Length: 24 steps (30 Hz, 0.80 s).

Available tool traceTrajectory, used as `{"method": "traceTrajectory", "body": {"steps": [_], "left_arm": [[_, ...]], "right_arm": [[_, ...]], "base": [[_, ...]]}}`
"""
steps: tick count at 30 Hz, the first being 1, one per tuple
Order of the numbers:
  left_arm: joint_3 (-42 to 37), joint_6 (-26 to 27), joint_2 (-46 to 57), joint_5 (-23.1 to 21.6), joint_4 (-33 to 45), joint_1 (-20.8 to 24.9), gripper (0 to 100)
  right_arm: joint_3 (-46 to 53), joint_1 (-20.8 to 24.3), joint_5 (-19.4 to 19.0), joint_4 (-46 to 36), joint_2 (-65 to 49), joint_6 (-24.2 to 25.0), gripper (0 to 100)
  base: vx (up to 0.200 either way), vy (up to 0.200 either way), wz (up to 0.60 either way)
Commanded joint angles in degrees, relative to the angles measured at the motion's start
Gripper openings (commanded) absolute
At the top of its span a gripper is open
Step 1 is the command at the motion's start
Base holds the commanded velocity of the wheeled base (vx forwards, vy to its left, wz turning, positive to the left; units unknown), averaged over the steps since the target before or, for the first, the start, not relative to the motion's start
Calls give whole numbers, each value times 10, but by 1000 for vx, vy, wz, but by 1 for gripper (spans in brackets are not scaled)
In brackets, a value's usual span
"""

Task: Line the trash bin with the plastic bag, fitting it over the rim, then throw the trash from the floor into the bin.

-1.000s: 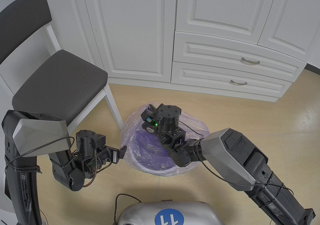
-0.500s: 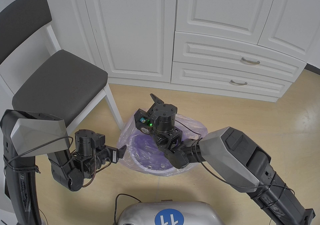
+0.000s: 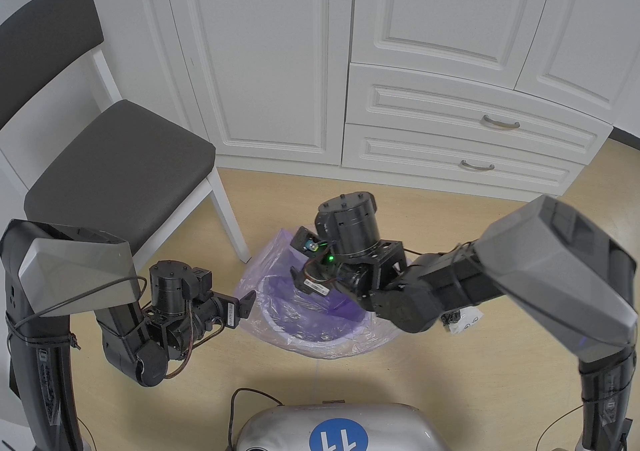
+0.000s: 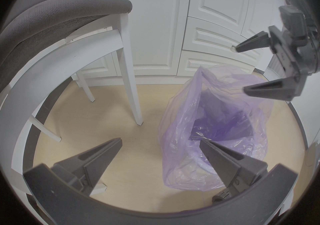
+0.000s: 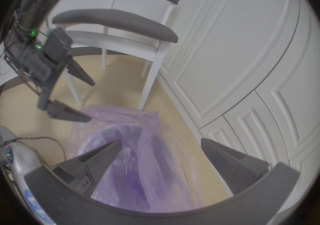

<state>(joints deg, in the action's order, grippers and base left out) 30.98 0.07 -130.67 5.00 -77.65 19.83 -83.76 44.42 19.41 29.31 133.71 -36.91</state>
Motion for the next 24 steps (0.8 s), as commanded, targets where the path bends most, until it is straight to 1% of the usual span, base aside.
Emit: {"method": "traceTrajectory", "body": {"steps": [1, 6, 9, 24], "left_arm": [[-3, 0, 2, 0, -1, 4, 100], [-4, 0, 2, 0, -1, 4, 100], [-4, 0, 2, 0, -1, 4, 100], [0, 0, -4, 0, -1, 4, 100]], "right_arm": [[58, -6, -1, -55, -93, 13, 100], [63, -12, -3, -134, -100, 25, 100], [62, -16, -10, -163, -94, 36, 100], [47, -65, -14, -165, -36, 40, 100]], "base": [[0, 0, 0], [0, 0, 0], [0, 0, 0], [0, 0, 0]]}}
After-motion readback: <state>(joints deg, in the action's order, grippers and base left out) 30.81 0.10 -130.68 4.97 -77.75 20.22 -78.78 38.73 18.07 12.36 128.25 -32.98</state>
